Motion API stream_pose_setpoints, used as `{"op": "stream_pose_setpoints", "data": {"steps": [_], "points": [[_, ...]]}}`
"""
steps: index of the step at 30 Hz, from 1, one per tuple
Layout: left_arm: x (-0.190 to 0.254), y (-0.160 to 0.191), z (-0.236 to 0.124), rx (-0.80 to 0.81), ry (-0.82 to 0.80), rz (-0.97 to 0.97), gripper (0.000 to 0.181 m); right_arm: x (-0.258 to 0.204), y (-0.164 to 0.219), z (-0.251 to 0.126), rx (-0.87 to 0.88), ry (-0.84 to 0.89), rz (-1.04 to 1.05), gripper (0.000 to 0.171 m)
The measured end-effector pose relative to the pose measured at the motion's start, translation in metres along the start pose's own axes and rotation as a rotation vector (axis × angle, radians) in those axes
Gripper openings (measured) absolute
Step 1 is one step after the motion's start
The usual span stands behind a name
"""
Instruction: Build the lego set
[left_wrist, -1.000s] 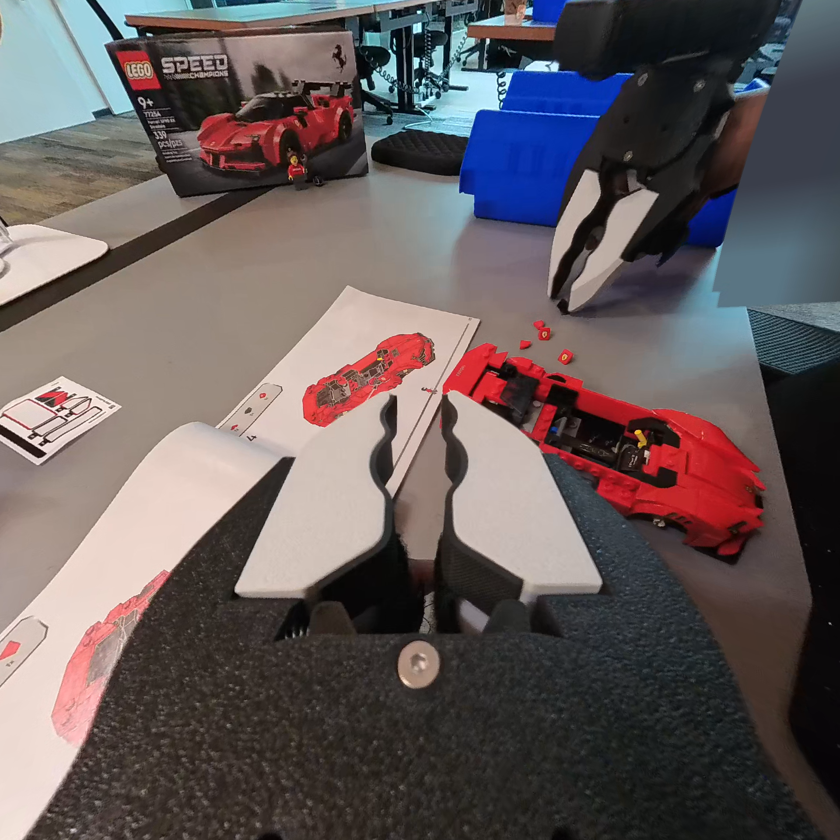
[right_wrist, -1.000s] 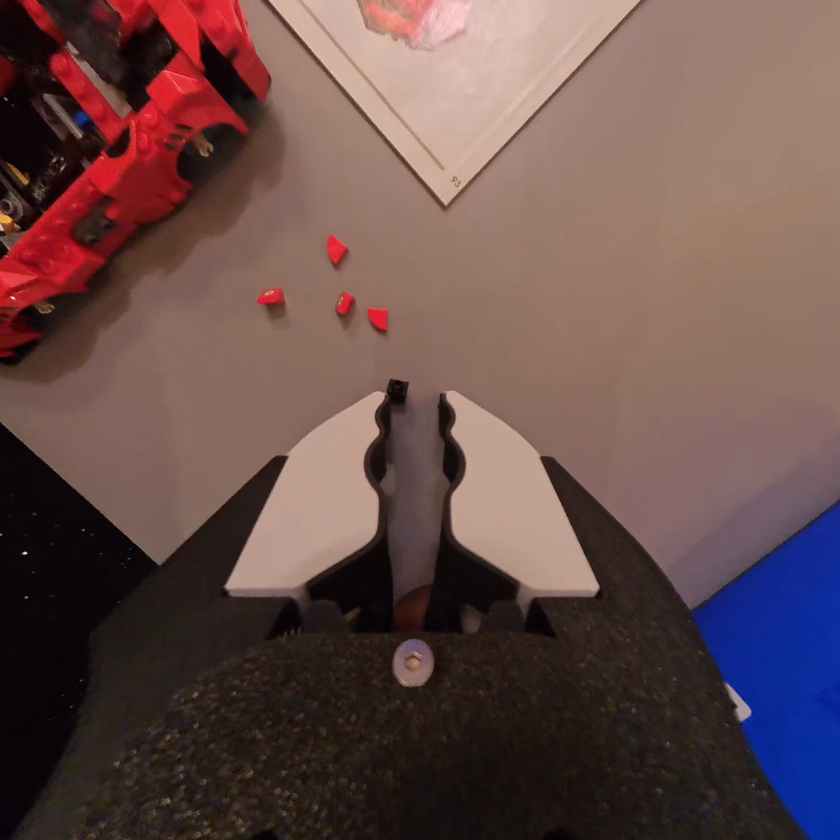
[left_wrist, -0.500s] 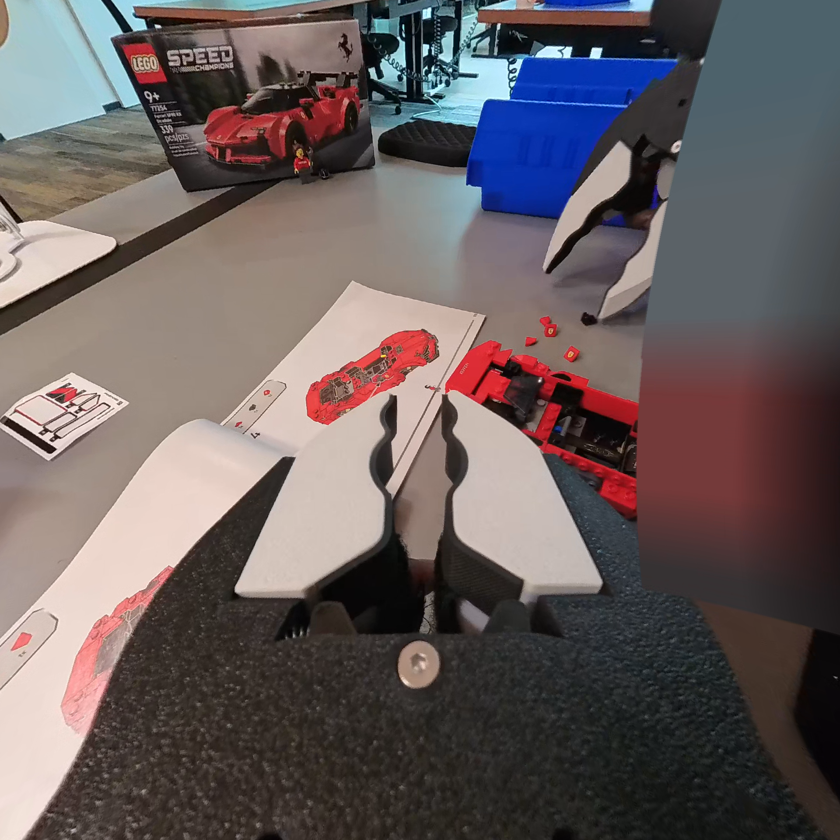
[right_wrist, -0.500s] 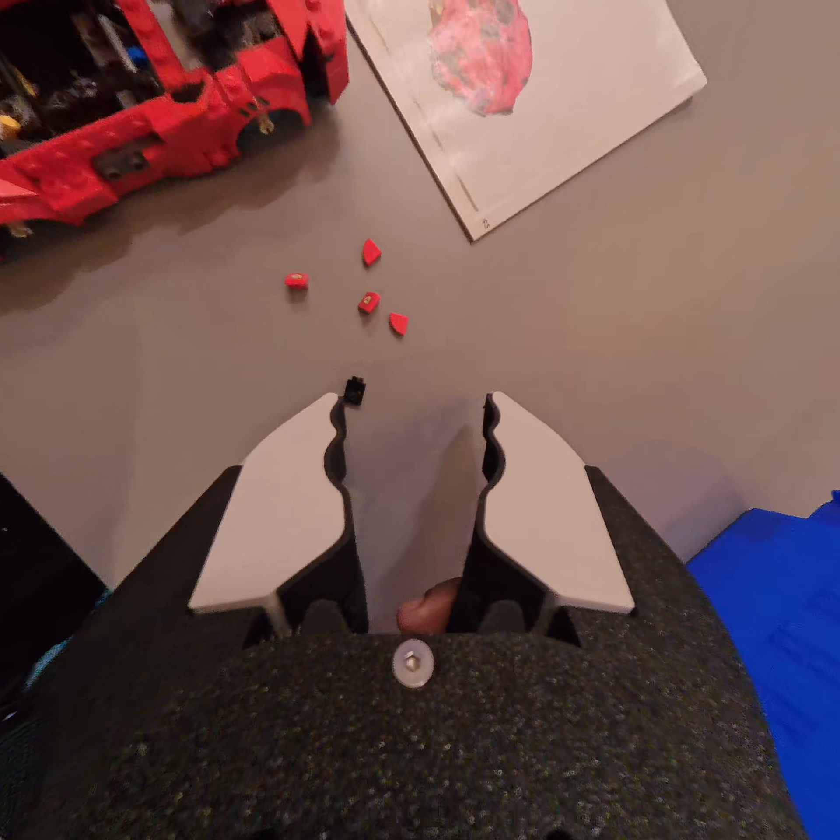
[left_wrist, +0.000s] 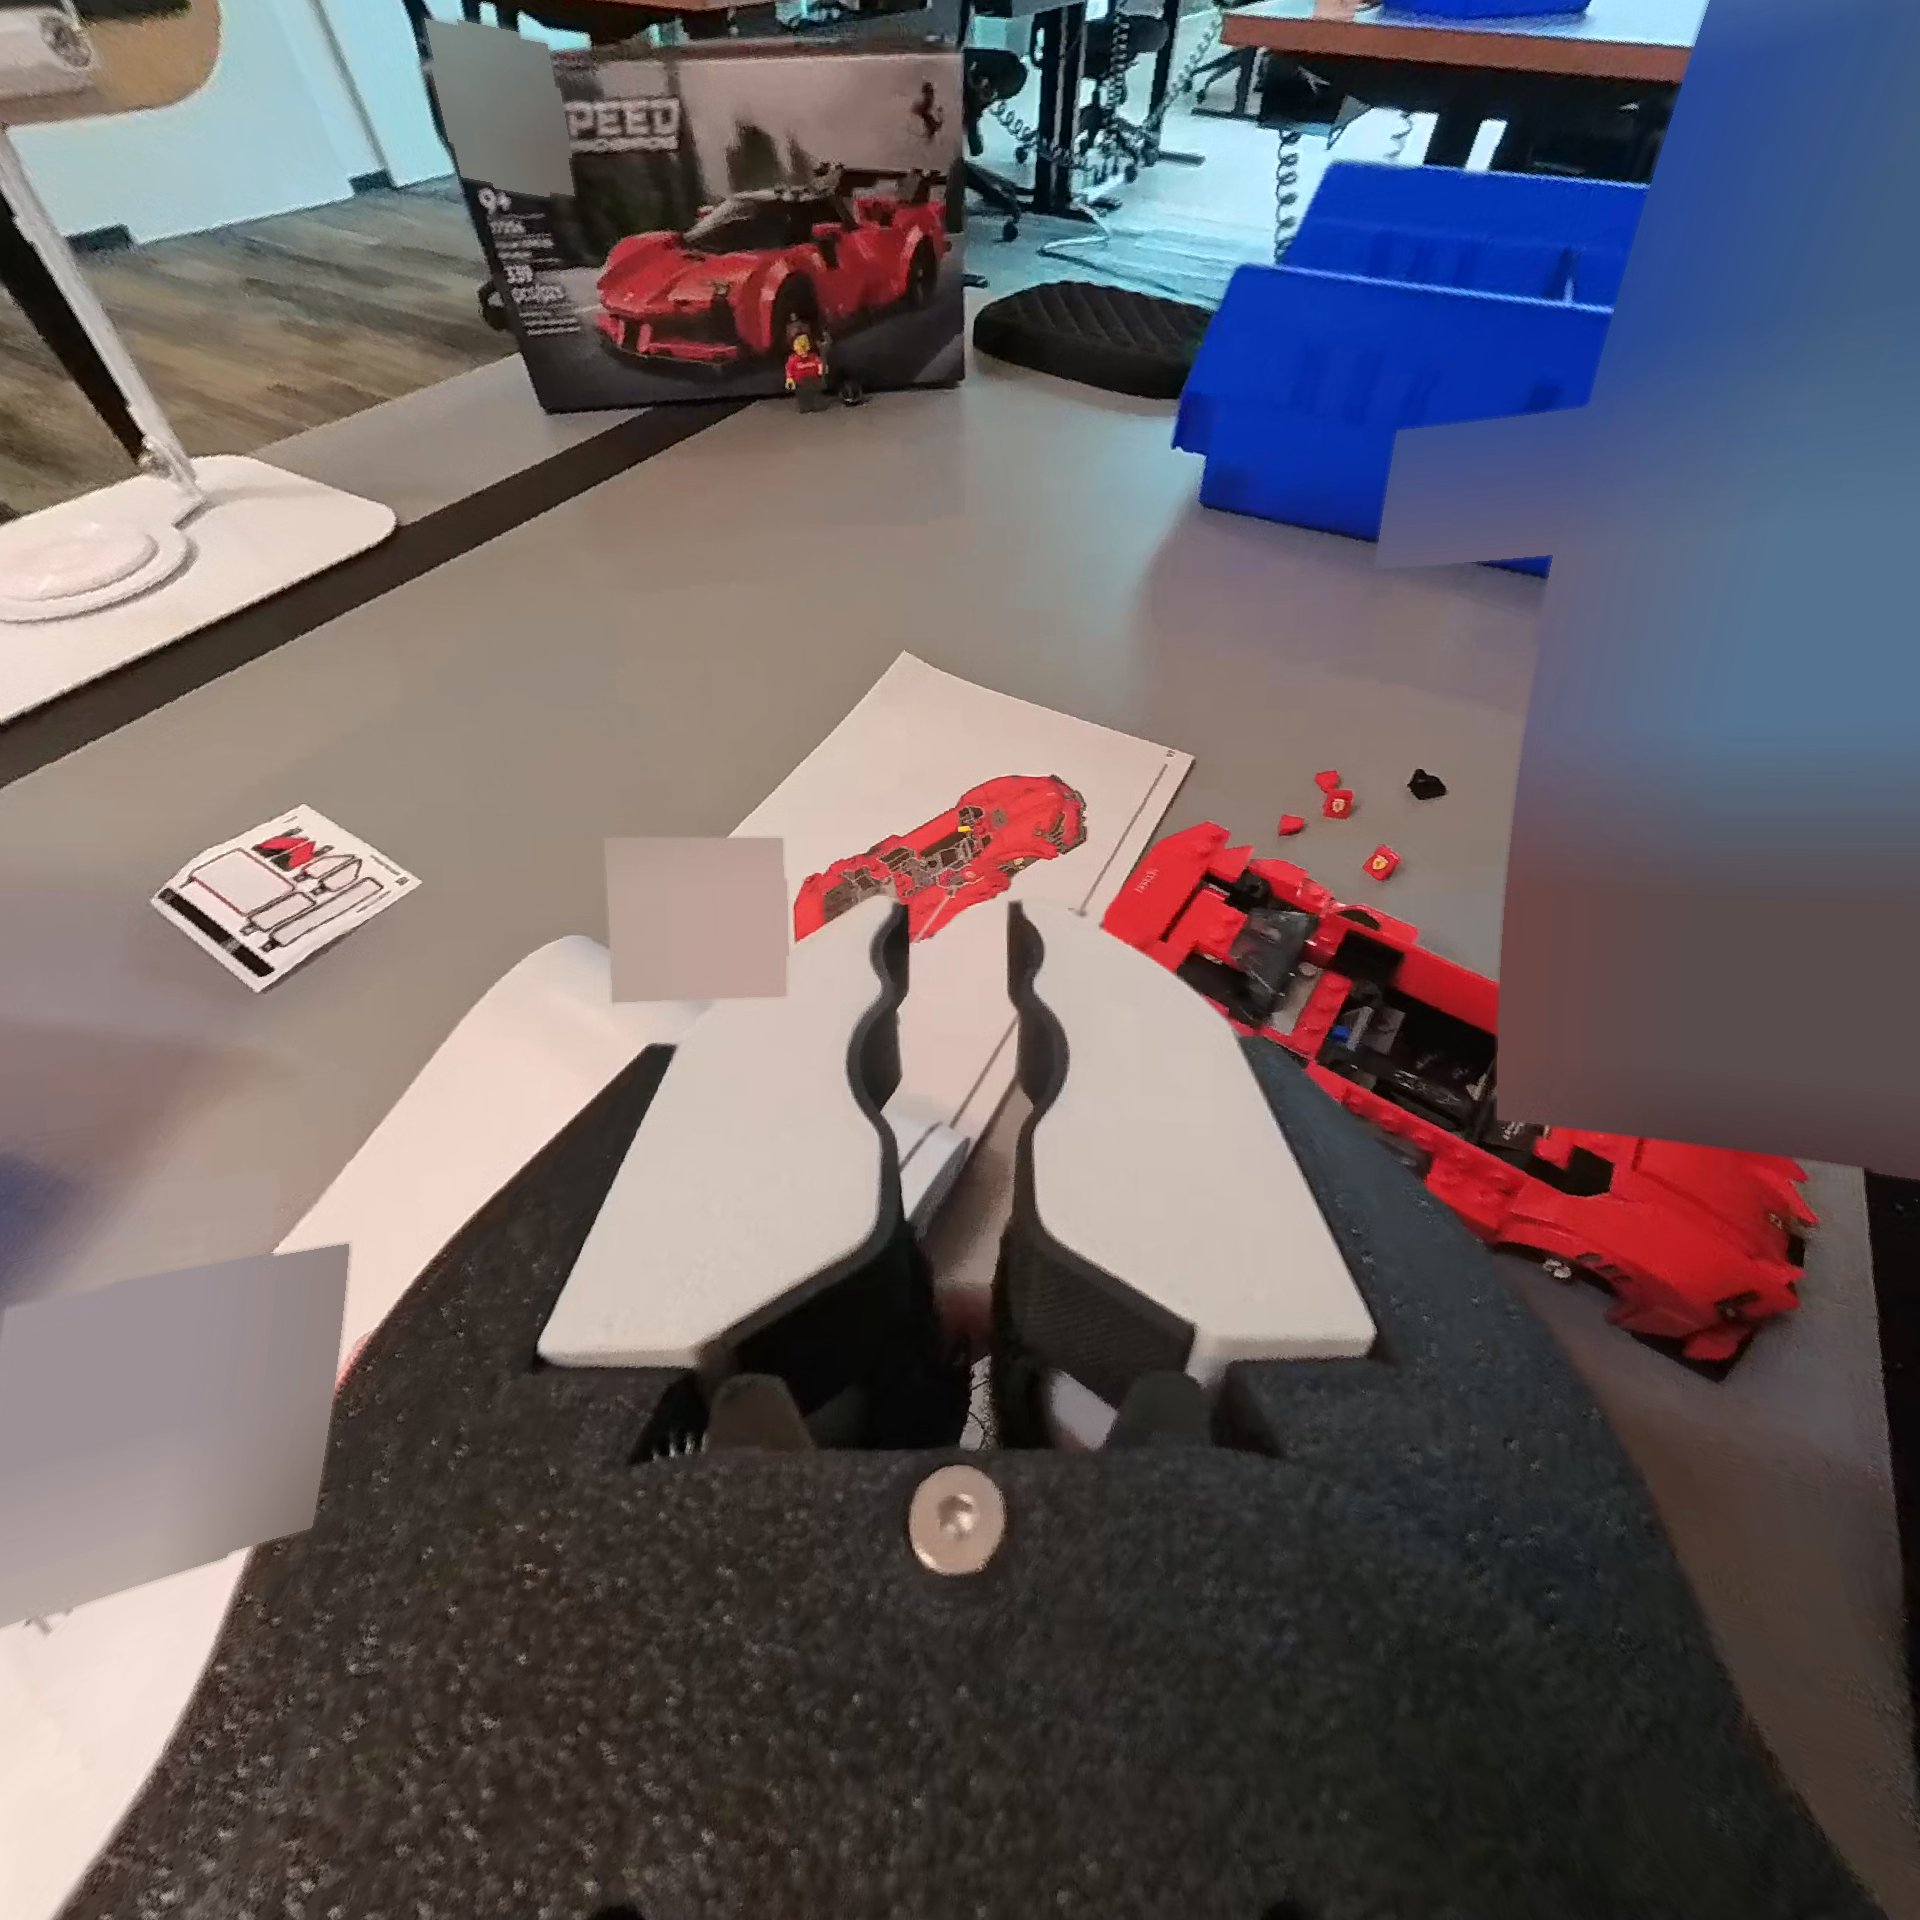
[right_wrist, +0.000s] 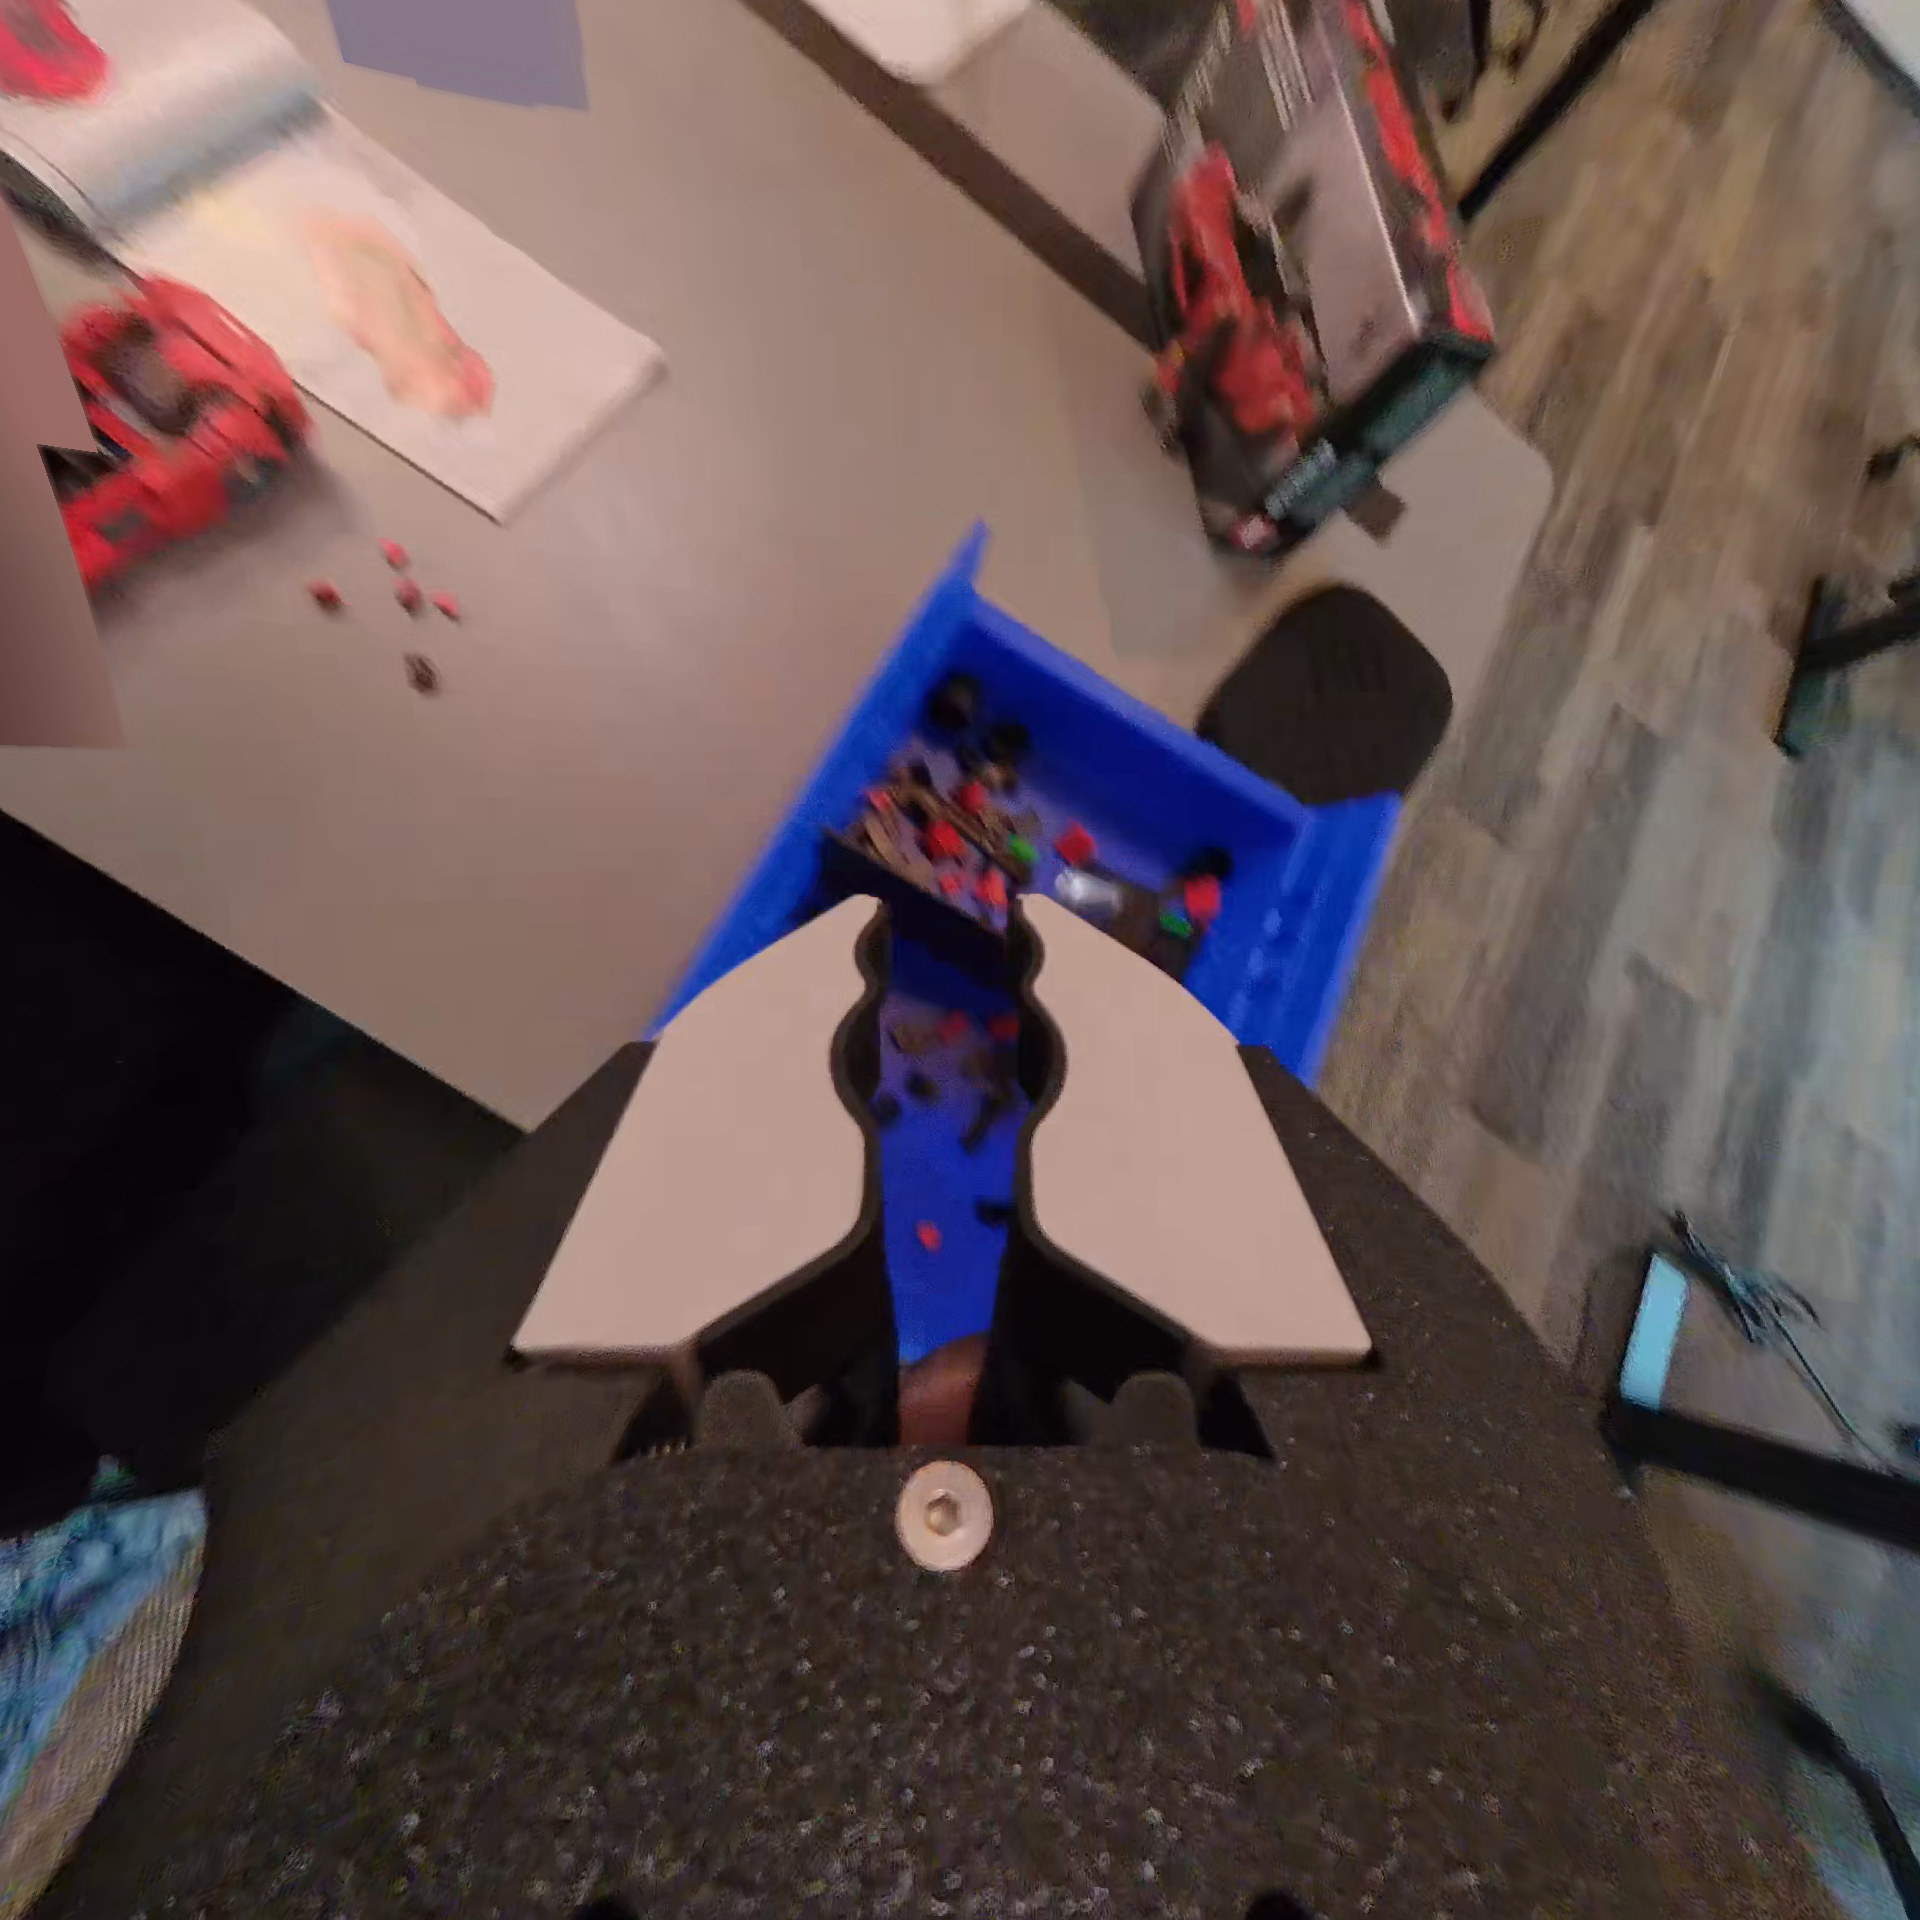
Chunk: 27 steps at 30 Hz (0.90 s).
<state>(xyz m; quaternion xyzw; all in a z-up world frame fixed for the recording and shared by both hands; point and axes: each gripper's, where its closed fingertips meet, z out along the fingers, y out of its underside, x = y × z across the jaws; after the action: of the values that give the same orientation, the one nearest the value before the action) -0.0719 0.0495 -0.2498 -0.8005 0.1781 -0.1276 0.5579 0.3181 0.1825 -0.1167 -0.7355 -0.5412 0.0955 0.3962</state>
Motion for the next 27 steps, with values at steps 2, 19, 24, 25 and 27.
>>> {"op": "stream_pose_setpoints", "data": {"steps": [2, 19, 24, 25, 27], "points": [[-0.005, -0.002, 0.000, -0.021, -0.028, -0.008, 0.018, 0.013, 0.026, -0.005, -0.094, -0.063, -0.011, 0.020], [-0.006, -0.037, 0.012, -0.090, -0.080, -0.006, 0.017, -0.015, 0.153, 0.082, -0.478, -0.631, -0.349, 0.017], [-0.010, -0.039, 0.012, -0.119, -0.091, -0.018, 0.017, -0.036, 0.155, 0.096, -0.407, -0.724, -0.417, 0.019], [-0.011, -0.040, 0.011, -0.121, -0.096, -0.018, 0.017, -0.040, 0.154, 0.098, -0.387, -0.739, -0.423, 0.020], [-0.013, -0.041, 0.009, -0.126, -0.107, -0.020, 0.017, -0.046, 0.153, 0.102, -0.342, -0.752, -0.439, 0.020]]}}
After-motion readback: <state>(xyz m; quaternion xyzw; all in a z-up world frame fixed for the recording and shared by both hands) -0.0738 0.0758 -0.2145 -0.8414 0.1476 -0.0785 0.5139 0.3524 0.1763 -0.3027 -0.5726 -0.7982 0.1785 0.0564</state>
